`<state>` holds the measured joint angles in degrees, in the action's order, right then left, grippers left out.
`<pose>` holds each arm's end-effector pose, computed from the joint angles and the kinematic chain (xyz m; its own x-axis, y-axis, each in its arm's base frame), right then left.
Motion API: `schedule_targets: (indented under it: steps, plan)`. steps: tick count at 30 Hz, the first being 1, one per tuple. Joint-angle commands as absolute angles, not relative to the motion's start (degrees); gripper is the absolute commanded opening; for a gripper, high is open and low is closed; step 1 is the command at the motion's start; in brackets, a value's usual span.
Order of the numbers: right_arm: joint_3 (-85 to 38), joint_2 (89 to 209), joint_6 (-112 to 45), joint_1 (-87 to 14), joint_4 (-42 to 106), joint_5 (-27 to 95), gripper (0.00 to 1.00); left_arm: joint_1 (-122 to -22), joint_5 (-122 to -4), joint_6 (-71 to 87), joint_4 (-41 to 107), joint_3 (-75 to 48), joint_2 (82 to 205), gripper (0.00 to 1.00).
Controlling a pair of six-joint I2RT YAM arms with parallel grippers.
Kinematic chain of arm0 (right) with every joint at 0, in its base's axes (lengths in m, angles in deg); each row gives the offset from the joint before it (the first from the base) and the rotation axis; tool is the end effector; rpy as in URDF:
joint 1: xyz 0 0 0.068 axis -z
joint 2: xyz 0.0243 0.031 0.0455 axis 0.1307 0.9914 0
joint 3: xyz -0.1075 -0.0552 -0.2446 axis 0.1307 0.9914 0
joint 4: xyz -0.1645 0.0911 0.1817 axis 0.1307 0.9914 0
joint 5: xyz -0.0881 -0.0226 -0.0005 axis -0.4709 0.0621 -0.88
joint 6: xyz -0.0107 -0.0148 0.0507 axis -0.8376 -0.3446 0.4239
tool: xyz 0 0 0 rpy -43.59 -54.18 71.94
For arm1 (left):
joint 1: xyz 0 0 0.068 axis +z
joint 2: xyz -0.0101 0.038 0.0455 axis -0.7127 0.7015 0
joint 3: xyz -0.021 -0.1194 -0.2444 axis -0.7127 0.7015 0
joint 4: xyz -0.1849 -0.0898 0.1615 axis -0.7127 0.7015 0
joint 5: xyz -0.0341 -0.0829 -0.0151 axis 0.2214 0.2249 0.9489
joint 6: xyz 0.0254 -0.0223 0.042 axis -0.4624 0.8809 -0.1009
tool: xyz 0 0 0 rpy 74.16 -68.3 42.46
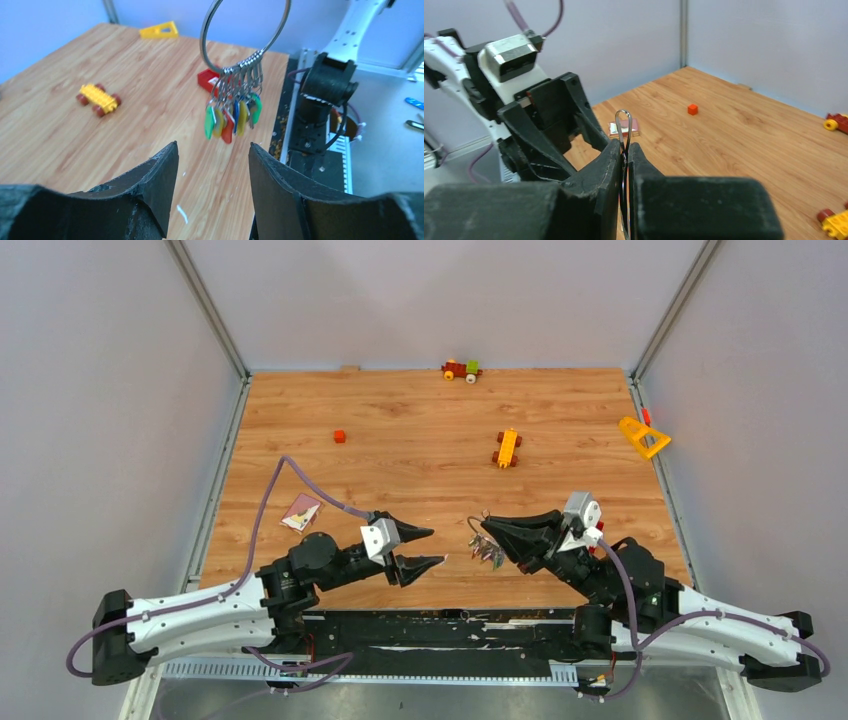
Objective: Remove the keys from the keyring
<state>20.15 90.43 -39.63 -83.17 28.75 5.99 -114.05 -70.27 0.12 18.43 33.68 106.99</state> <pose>0.0401 0.1059 0.3375 0.0455 0.2117 -0.9763 -0.8200 0.5662 0.0845 0.0640 -0.1651 0.2831 -0.0426 -0.0623 -0.9971 0.9369 0.3442 -0.0616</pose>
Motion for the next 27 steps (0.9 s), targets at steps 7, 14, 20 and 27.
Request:
schedule_targets:
  steps: [7, 14, 20, 27]
  plan:
    - [13.7, 91.3, -39.7, -83.1, 24.9, 23.2, 0.00, -114.2, -60.0, -0.6, 2.7, 35.7, 112.6, 0.61]
    - [13.2, 92.0, -39.1, -83.1, 23.7, 25.9, 0.00, -114.2, -57.0, 1.0, -1.5, 36.4, 115.3, 0.53]
    - [13.1, 92.6, -38.8, -83.1, 22.5, 28.4, 0.00, -114.2, -54.0, 1.9, -3.8, 36.0, 118.2, 0.46]
    - [12.9, 93.1, -38.7, -83.1, 21.6, 29.4, 0.00, -114.2, -52.8, 2.2, -3.7, 35.7, 120.1, 0.33]
